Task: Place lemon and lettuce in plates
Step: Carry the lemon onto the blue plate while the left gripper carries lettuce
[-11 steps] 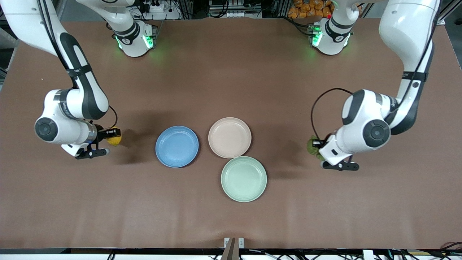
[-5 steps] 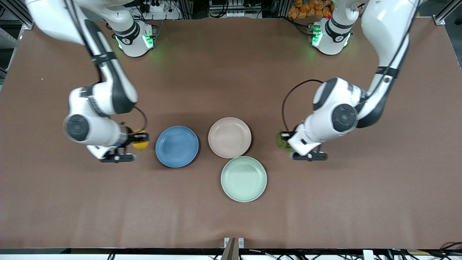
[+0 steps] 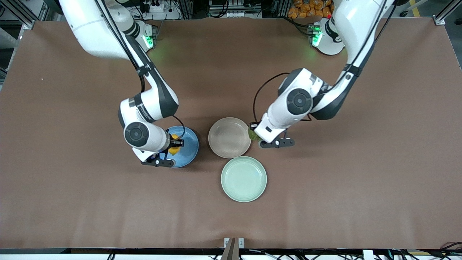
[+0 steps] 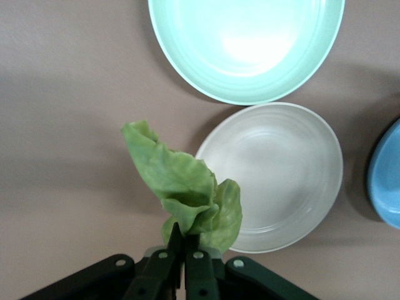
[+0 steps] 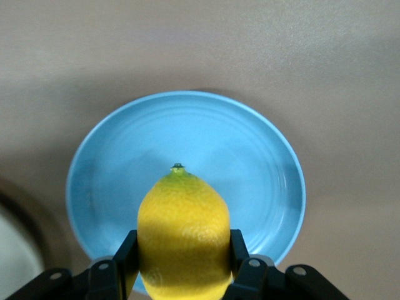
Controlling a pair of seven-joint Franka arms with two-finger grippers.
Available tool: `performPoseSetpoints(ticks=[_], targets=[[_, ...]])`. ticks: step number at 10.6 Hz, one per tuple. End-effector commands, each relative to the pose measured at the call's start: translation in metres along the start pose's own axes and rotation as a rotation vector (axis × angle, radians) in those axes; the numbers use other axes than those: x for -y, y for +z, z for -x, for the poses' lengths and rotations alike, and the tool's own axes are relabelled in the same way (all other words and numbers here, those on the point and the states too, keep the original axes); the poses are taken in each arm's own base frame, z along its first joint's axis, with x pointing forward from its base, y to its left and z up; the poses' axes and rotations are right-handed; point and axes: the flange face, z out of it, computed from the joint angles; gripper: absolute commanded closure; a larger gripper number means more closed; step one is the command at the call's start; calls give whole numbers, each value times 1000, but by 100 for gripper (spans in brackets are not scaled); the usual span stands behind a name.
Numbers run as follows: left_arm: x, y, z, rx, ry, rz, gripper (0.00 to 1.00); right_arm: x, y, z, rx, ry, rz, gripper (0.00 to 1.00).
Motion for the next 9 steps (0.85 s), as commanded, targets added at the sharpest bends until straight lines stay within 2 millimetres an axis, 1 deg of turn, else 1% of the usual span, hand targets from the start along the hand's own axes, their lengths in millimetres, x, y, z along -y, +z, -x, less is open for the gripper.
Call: performPoseSetpoints(ticks=[1,2,3,4,5,6,7,8,9], targets=[[-30,27,21,-12,-77,12,100,-1,4,-8,10,25,-12,98],[-38,37,24,-19,-90,8,100,-1,5,-8,13,25,-10,66],[-46,43,32,-15,-110,6,100,-2,5,-8,12,26,-10,29],[-51,59,33,-10,-132,-1,100,-2,4,-8,15,26,-9,0],[-55,67,36,-15,-151,9,100,-3,1,-8,12,24,-10,0],[-57,72,35,-20,-157,19,100,-5,-8,-9,3,27,-16,0],[-55,77,34,-13,-173,19,93,-10,-29,-11,-24,23,-29,0],[-59,85,34,-9,-172,20,42,-22,-52,-14,-53,36,-46,0],[-61,85,35,-12,-165,20,0,-34,-83,-13,-81,47,-59,0]])
